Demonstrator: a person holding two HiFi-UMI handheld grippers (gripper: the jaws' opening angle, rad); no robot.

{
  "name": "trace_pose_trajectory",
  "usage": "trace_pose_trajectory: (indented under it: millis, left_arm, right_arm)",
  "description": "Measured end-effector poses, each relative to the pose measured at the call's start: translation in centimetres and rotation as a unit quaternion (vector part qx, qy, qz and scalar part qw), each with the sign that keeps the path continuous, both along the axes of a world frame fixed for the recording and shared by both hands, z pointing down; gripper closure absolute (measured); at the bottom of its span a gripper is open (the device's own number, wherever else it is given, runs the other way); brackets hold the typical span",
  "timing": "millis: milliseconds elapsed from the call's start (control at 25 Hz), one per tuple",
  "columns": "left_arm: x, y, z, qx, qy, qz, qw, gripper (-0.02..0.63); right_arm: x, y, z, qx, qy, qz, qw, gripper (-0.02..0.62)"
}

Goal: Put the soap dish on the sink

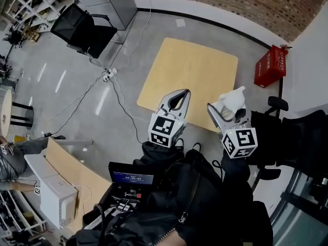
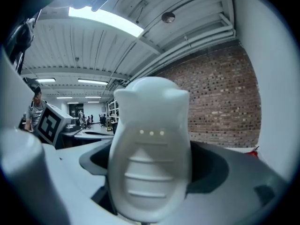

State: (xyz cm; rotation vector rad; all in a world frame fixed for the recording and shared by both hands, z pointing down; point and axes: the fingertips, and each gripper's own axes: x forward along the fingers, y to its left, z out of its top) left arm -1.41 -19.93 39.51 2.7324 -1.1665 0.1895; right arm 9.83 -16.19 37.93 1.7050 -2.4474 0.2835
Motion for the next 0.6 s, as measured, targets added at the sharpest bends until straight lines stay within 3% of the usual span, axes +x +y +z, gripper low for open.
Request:
trace_pose_trajectory:
  millis: [400, 600]
  left_arm:
    - [1.4, -0.5, 5.3, -0.059, -0.035, -0.008, 0.9976, 0.603]
    - [1.3, -0.8, 10.3, -0.108, -0.060, -0.018, 0.9922, 0.603]
  right_arm:
    - [1.5, -2.0, 7.9, -0.091, 0.036, -0.032, 0.995, 0.104]
    - [1.9, -3.0, 13.1, -0.144, 0.062, -0.064, 0.985, 0.106]
